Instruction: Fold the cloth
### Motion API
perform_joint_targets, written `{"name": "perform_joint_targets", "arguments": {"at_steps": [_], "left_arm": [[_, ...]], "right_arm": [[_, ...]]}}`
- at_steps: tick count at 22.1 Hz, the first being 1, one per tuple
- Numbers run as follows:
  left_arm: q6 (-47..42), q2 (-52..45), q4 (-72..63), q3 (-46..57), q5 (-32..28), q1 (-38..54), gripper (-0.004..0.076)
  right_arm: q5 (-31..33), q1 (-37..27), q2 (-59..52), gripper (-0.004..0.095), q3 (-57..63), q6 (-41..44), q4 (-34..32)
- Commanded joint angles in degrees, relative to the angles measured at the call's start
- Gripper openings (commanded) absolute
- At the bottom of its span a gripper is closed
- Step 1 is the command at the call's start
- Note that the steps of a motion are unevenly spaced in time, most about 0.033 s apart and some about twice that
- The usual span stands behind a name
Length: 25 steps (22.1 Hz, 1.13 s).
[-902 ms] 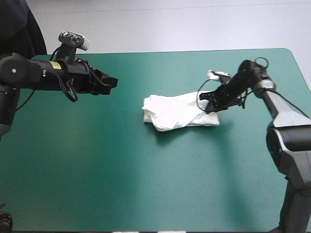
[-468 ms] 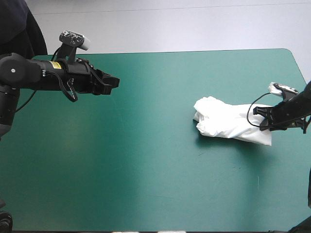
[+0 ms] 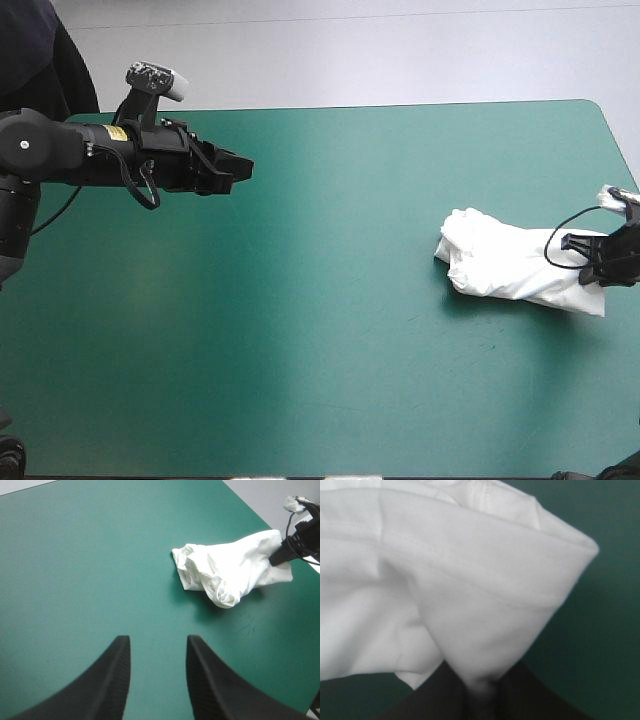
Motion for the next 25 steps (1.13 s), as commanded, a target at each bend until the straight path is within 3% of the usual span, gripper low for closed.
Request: {"name": "perform_joint_targets", "arguments": {"at_steps": [1, 6, 8, 12, 14, 18, 22, 25], "left_arm": [[0.31, -1.91, -3.36, -1.22, 1.58, -0.39, 0.0279], [0.87, -1.91, -4.04, -1.22, 1.58, -0.39, 0.0279], [1.04, -1.91, -4.67, -1.22, 1.58, -0.39, 0.0279], [1.31, -1.91, -5.3, -1.22, 1.58, -0.39, 0.0279], [1.31, -1.91, -5.3, -1.22, 1.58, -0.39, 0.0279], [1.54, -2.24, -5.1, -1.22, 1.58, -0.39, 0.0279], [1.67, -2.95, -3.2, -1.22, 1.58, -0.39, 0.0279], [1.67, -3.07, -1.86, -1.22, 1.58, -0.39, 0.0279]], "right_arm": [[-0.7, -2.43, -2.78, -0.0001, -1.34, 0.91, -0.54], [-0.67, -2.47, -2.29, 0.0015, -1.34, 1.17, -1.28], [-0.18, -2.47, -2.29, 0.0098, -1.34, -0.38, -1.15], [0.49, -2.47, -2.29, 0.0469, -1.34, -1.05, -2.74], [0.49, -2.47, -2.29, 0.0603, -1.34, 0.58, -5.51], [0.5, -2.47, -2.5, 0.0631, -5.14, 5.18, -8.86], [1.93, -2.47, -2.5, 0.0631, -13.84, 5.31, 0.13], [3.11, -2.47, -2.5, 0.0629, -21.05, 2.53, 15.64]]}}
